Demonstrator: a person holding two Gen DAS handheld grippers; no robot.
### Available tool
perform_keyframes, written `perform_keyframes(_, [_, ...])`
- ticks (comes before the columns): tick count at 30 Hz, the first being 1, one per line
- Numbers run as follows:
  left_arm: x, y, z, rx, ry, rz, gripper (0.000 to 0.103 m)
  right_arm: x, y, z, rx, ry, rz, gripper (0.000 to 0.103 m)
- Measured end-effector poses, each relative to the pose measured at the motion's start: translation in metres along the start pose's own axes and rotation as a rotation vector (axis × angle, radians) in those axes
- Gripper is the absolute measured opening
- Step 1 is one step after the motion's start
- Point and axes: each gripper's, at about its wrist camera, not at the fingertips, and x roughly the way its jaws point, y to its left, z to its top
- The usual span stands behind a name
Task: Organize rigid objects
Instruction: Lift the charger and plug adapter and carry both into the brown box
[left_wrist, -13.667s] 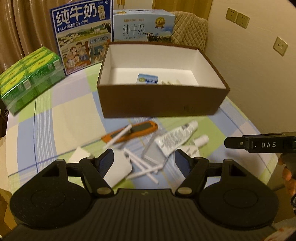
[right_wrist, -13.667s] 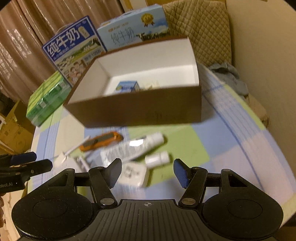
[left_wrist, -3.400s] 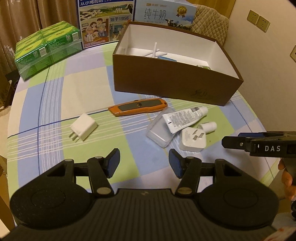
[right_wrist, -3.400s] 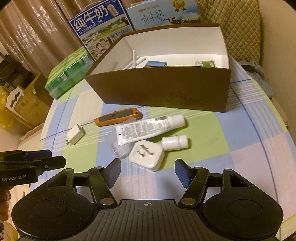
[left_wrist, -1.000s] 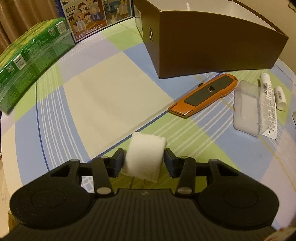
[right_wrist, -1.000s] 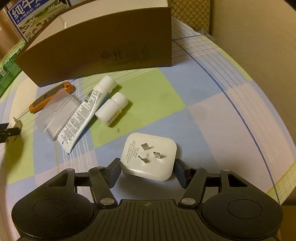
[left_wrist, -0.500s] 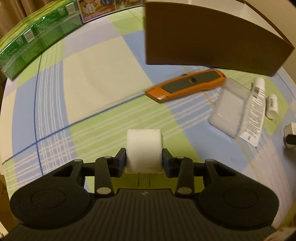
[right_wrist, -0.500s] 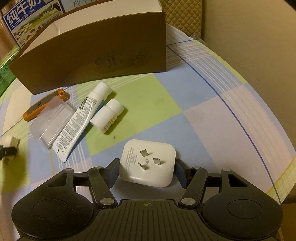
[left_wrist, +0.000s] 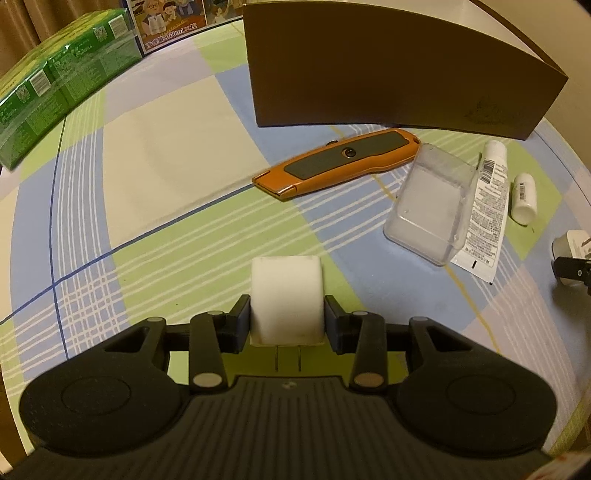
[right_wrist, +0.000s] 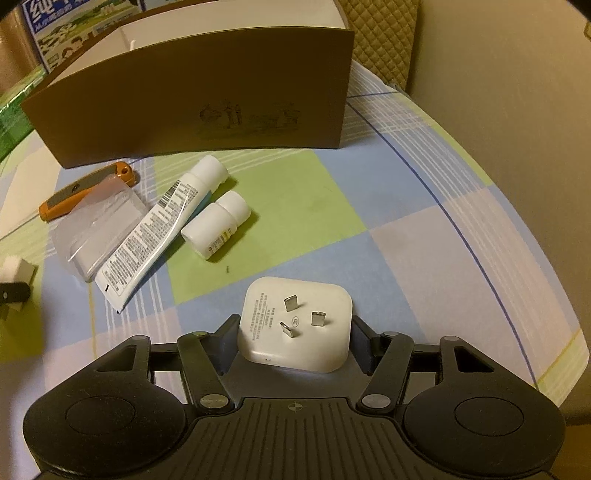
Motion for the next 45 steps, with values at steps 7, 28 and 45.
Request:
perform_keyframes(7, [-0.003,-0.008,-0.003,-0.017,0.008,-0.002,0.035,-0.001,0.000,-0.003,-0.034,-0.011,0.021,0.057])
perform_keyframes(28, [-0.037,-0.040,-0.004,-0.124,-0.005,0.009,0.035,-0.005,-0.022,0.016,-0.149,0.053,0.183,0.057])
perform_keyframes(45, [-0.084,-0.071,0.047,-0.083,-0.166,-0.030,0.035,-0.050,-0.019,0.065,-0.173,-0.083,0.345,0.057])
